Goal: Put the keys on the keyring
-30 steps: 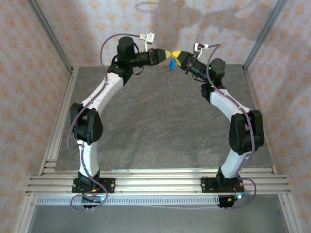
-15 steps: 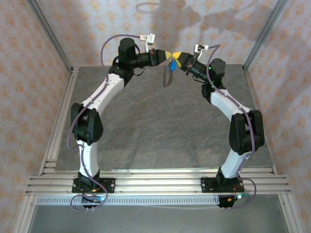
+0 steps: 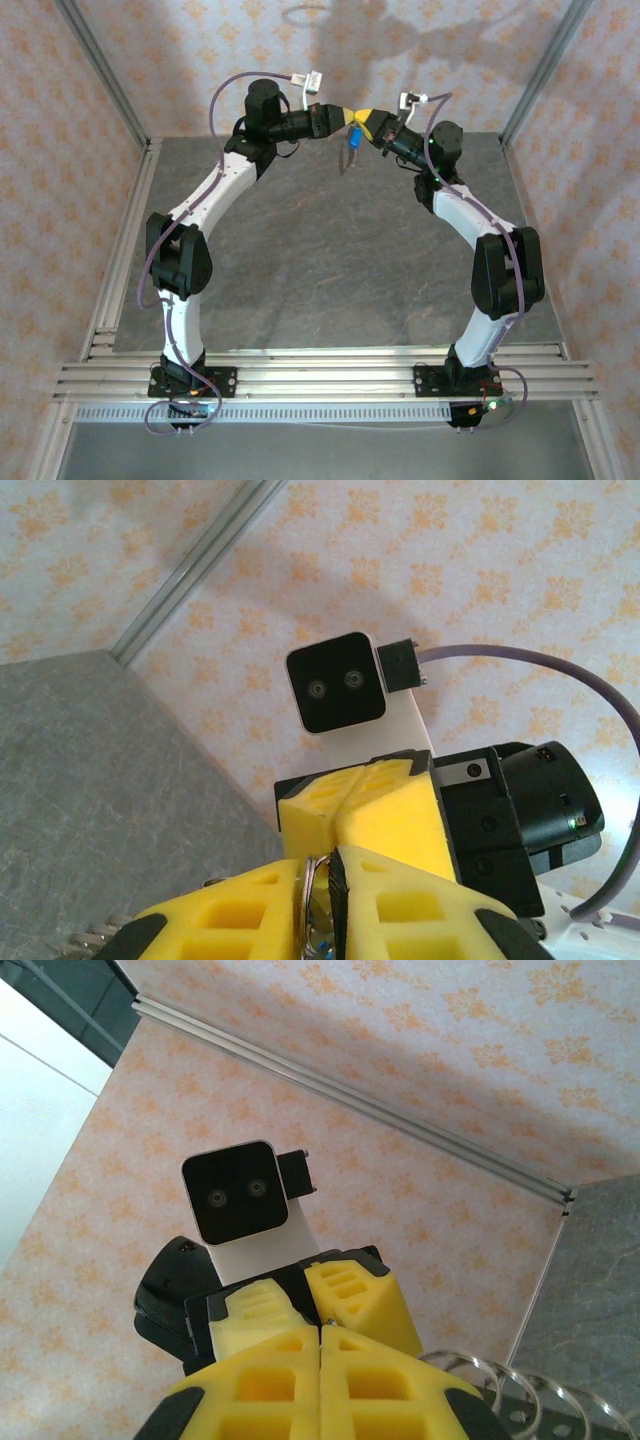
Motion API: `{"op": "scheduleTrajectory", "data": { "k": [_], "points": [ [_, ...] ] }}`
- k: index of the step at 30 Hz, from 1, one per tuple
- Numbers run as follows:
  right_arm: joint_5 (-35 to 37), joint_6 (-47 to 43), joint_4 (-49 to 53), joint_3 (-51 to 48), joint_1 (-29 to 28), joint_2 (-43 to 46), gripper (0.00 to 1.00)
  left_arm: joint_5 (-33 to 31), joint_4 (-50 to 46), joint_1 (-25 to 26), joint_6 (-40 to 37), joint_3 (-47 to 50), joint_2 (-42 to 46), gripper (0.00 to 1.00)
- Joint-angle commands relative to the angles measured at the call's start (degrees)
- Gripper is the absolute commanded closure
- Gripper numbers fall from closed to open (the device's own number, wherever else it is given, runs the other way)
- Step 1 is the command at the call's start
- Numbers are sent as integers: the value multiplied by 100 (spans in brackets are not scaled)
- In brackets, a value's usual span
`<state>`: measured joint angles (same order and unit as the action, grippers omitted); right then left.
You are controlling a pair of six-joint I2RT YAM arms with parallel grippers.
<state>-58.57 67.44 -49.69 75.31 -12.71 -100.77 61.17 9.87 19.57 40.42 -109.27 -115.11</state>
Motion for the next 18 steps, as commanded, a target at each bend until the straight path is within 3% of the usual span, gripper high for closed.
{"op": "scheduleTrajectory", "data": {
  "k": [1, 6, 10, 17, 18],
  "points": [
    [-85, -141, -42, 5, -100, 145, 100, 728, 95, 293, -167, -103, 385, 83],
    [-89, -170, 16, 40, -109, 144, 100, 931, -264, 299, -436, -164, 418, 88],
    [-85, -188, 39, 45, -105, 137, 100, 935, -492, 301, -635, -160, 463, 100],
    [-9, -169, 74, -31, -90, 270, 100, 486, -292, 293, -582, 132, 525, 100],
    [36, -172, 86, -86, -52, 332, 92, 362, -181, 285, -523, 220, 723, 100]
  ]
}}
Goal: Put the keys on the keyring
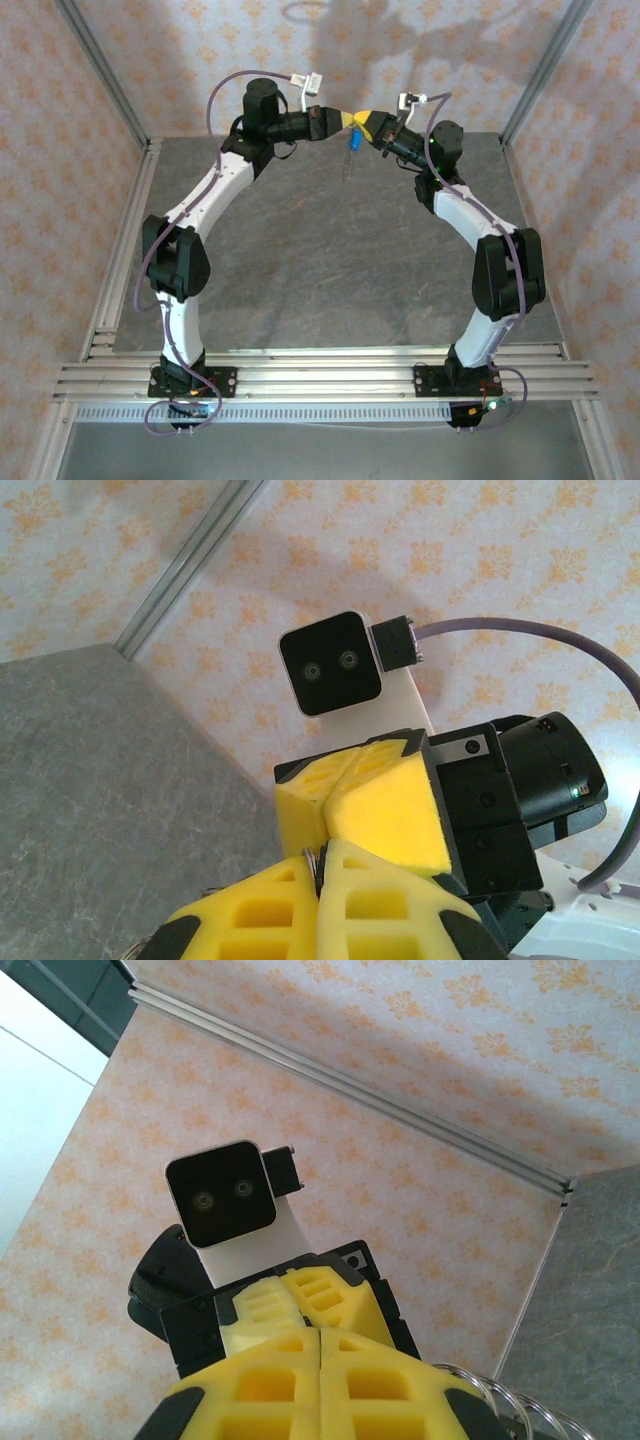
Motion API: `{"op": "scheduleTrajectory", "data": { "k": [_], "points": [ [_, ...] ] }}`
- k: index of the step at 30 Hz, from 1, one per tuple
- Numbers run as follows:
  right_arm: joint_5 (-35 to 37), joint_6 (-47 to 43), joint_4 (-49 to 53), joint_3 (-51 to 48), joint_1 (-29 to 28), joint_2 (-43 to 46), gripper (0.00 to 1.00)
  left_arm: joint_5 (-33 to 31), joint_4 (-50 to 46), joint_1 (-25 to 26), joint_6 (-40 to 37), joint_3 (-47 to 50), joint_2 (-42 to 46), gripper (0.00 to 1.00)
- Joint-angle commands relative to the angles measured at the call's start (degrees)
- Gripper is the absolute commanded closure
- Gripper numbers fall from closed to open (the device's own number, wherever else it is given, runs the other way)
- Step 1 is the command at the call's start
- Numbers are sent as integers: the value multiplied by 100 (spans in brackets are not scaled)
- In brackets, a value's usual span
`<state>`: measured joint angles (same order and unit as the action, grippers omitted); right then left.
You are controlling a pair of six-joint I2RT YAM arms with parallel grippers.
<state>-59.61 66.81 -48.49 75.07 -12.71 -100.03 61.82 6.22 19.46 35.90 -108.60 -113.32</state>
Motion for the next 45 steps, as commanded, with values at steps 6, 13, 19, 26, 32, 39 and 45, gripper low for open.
{"op": "scheduleTrajectory", "data": {
  "k": [6, 13, 19, 26, 32, 39, 45],
  "points": [
    [432, -273, 81, -468, 143, 797, 73, -217, 1275, 247, 565, 797, 825, 100],
    [560, -859, 605, -954, 160, 1347, 72, -379, 1786, 255, 938, 1117, 1046, 100],
    [498, -911, 486, -1257, 162, 1541, 69, -426, 1923, 268, 1076, 1200, 1136, 100],
    [416, -910, 360, -1333, 33, 1644, 66, -421, 1927, 284, 1112, 1200, 1171, 100],
    [431, -962, 416, -1241, -80, 1675, 66, -434, 1874, 299, 1077, 1209, 1198, 100],
    [485, -1020, 505, -1088, -147, 1666, 66, -383, 1849, 309, 1066, 1200, 1198, 100],
    [554, -1051, 569, -894, -160, 1670, 66, -355, 1823, 315, 1051, 1222, 1191, 100]
  ]
}}
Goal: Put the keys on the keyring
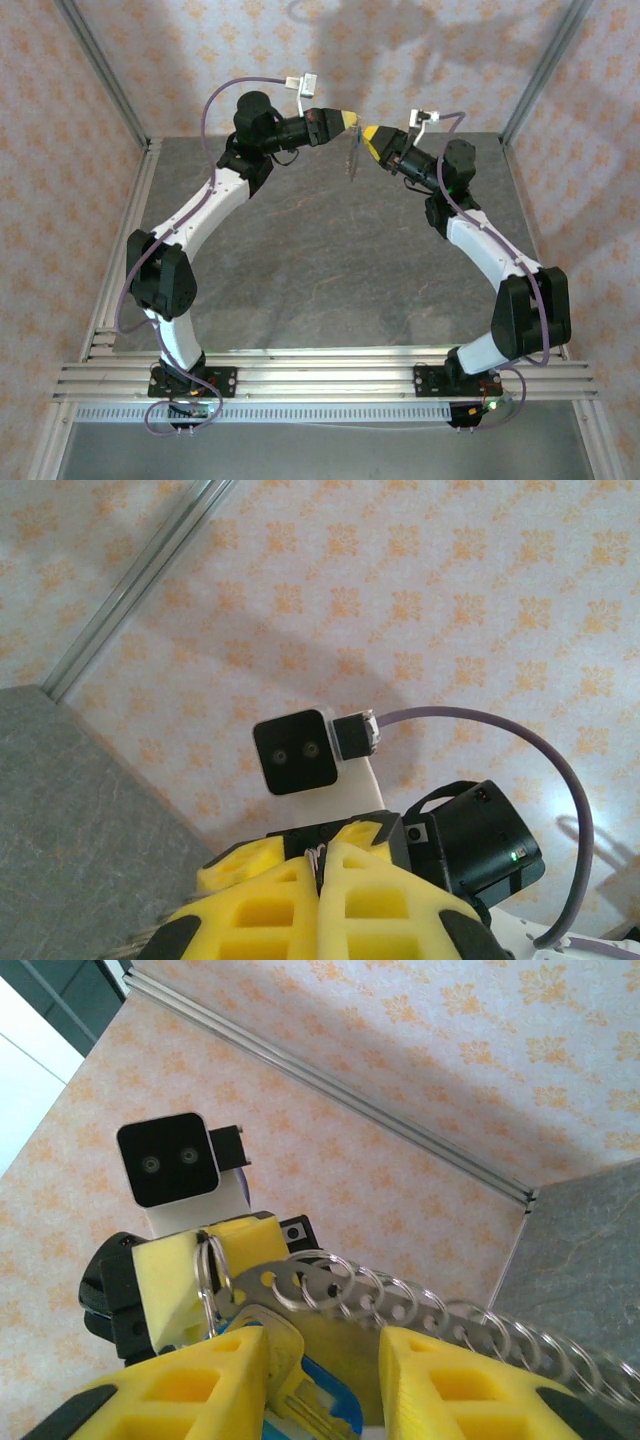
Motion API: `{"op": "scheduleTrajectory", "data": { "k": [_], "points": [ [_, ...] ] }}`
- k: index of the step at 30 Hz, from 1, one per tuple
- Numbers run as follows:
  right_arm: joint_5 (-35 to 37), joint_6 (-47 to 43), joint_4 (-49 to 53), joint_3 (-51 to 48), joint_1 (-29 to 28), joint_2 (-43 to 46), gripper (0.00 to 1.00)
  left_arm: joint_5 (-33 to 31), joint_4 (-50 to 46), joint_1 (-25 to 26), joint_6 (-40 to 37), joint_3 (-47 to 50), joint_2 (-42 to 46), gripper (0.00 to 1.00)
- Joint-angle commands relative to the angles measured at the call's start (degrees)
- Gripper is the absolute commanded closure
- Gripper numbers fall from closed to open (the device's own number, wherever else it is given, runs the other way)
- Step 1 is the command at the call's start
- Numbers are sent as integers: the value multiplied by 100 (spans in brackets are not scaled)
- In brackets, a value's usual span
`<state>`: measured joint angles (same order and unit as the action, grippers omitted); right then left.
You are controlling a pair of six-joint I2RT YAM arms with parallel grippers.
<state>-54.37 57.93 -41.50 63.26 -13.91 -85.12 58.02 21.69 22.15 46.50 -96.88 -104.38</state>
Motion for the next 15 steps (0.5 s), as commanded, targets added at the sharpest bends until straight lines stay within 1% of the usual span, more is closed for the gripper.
{"op": "scheduleTrajectory", "data": {
  "k": [1, 5, 9, 12, 15],
  "points": [
    [38, -184, -96, 325, -37, 180, 66, 25, 282, 51, -9, 55, 295, 100],
    [152, -260, 8, 429, -40, 145, 66, 38, 300, 66, -1, 73, 286, 100],
    [163, -173, -83, 493, -41, 51, 69, 54, 296, 79, -1, 64, 286, 100],
    [156, -125, -153, 485, -33, 10, 76, 60, 288, 79, -5, 73, 285, 100],
    [133, -98, -209, 461, -40, 7, 88, 36, 284, 79, -9, 82, 295, 100]
  ]
}}
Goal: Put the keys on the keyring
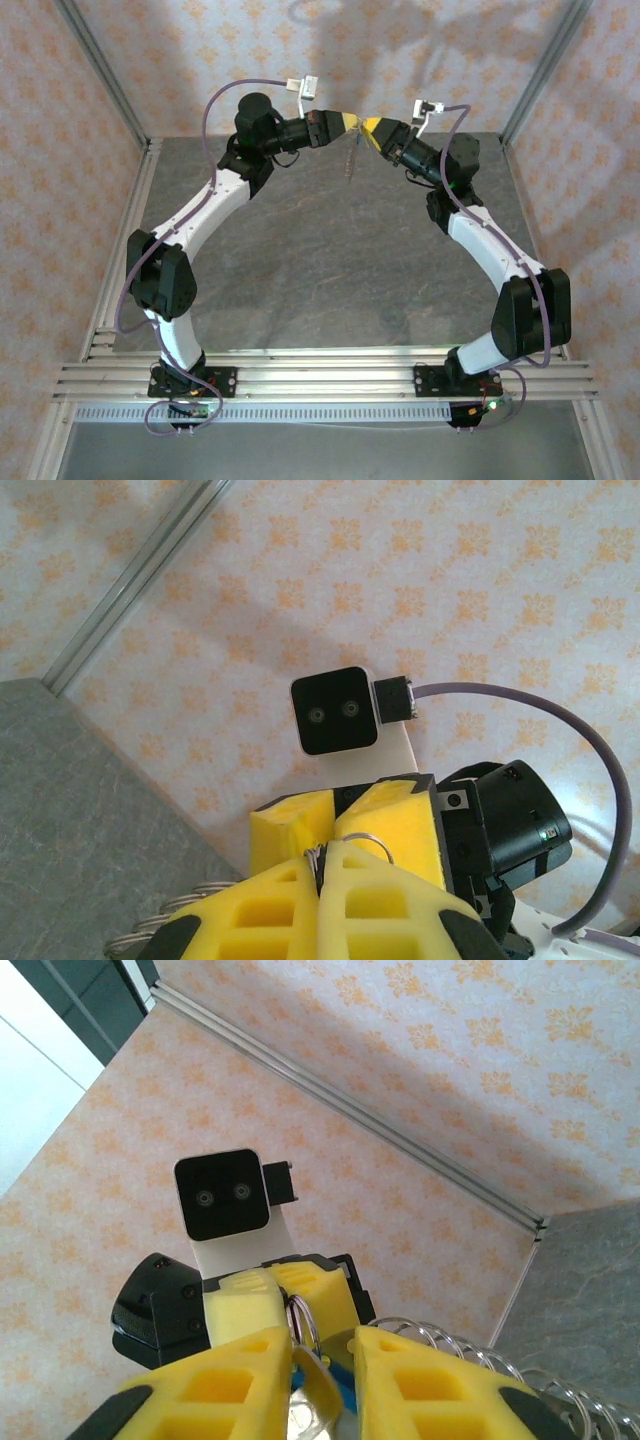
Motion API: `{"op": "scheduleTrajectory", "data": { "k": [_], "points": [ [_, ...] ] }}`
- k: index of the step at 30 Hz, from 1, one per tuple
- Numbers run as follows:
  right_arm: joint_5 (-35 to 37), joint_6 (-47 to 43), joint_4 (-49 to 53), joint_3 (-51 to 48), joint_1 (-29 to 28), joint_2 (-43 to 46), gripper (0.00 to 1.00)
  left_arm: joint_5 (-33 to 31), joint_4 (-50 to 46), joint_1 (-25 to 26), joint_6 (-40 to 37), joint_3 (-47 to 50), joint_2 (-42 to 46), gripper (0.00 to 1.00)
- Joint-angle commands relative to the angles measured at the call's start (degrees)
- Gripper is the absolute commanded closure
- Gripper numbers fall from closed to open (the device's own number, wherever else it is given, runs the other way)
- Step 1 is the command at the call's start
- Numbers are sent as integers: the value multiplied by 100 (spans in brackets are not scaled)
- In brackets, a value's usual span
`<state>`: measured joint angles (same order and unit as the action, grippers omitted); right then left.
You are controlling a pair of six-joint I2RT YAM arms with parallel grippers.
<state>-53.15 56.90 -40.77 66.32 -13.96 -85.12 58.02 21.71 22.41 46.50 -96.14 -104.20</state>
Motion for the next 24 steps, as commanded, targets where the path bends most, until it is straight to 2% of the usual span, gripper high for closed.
{"op": "scheduleTrajectory", "data": {
  "k": [1, 3, 24],
  "points": [
    [-8, 14, -303, 138, -34, 19, 94, 18, 297, 53, -9, 7, 286, 100],
    [-28, 15, -319, 88, -33, 37, 100, -14, 292, 48, -10, -1, 286, 100],
    [-119, -74, -387, -960, -74, 407, 100, -238, 369, 53, 17, 7, 383, 100]
  ]
}}
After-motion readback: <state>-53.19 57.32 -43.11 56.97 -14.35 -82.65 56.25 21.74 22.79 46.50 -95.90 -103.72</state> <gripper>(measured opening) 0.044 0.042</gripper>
